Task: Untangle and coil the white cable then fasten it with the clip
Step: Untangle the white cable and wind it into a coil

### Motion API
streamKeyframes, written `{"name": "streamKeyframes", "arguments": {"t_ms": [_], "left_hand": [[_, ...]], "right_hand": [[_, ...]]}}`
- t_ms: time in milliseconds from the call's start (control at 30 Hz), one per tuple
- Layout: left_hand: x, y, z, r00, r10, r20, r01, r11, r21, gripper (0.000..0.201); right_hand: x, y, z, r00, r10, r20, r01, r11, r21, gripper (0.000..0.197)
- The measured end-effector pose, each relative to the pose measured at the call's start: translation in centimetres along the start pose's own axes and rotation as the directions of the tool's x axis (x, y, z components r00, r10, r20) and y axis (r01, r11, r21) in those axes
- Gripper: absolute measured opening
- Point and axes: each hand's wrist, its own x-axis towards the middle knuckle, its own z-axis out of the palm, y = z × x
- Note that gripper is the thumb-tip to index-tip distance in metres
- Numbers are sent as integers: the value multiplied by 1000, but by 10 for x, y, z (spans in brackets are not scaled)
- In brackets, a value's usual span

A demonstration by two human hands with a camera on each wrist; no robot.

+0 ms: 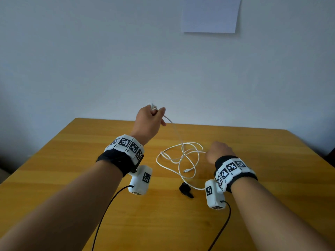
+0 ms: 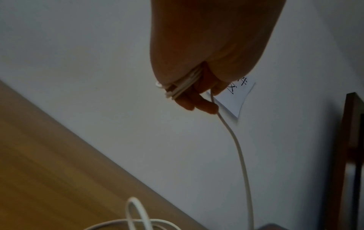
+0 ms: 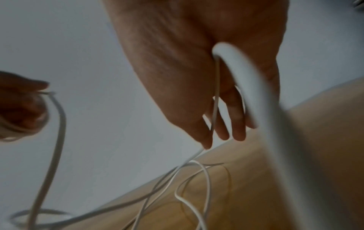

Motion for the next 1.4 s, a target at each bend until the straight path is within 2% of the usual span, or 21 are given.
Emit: {"name": "streamKeyframes", "arguments": {"t_ms": [100,167,200,267,333,433,533,700,767,867,967,1033,1167,1300,1400], "left_hand": [[-3,7,6,997,-11,82,16,998,-61,39],[-5,11,9,993,8,116,0,997,-74,35],[-6,13,11,993,18,119,-9,997,-76,35],[-5,14,12,994,20,106,-12,997,-72,40],[-5,15,11,997,-6,79,12,997,-73,45],[-7,17,8,996,-45,74,53,993,-106,47],[-8,16,7,994,-53,93,62,993,-102,49],[-10,16,9,988,-71,136,75,997,-23,48],[-9,16,10,985,-77,156,76,997,7,46],[-10,18,11,973,-107,204,106,994,12,54],[-13,21,10,947,-150,285,194,972,-133,61],[-14,22,7,914,-185,361,297,912,-284,59],[-17,27,0,841,-176,511,472,702,-534,53],[-19,30,2,849,-152,506,518,429,-740,51],[-17,26,7,879,-64,472,460,371,-807,48]], "right_hand": [[-5,-13,-2,970,-233,-69,221,964,-147,18],[-11,-23,-4,919,-388,-72,373,914,-158,41],[-16,-27,-7,899,-430,-81,423,901,-90,50],[-27,-37,-16,875,-468,-122,480,871,104,58],[-37,-46,-24,842,-507,-181,534,830,161,64],[-45,-52,-30,767,-570,-293,600,800,12,71],[-48,-58,-30,702,-607,-372,592,788,-169,67],[-60,-70,-36,728,-564,-389,429,818,-384,65],[-61,-72,-36,726,-564,-394,405,813,-418,62],[-55,-74,-34,729,-583,-359,480,809,-340,46],[-46,-70,-33,758,-569,-319,554,819,-147,33],[-41,-65,-29,767,-570,-295,571,816,-90,36],[-37,-55,-21,822,-527,-218,550,833,60,48],[-36,-52,-15,812,-552,-192,559,829,-16,55],[-36,-51,-11,796,-588,-144,583,809,-78,51]]}}
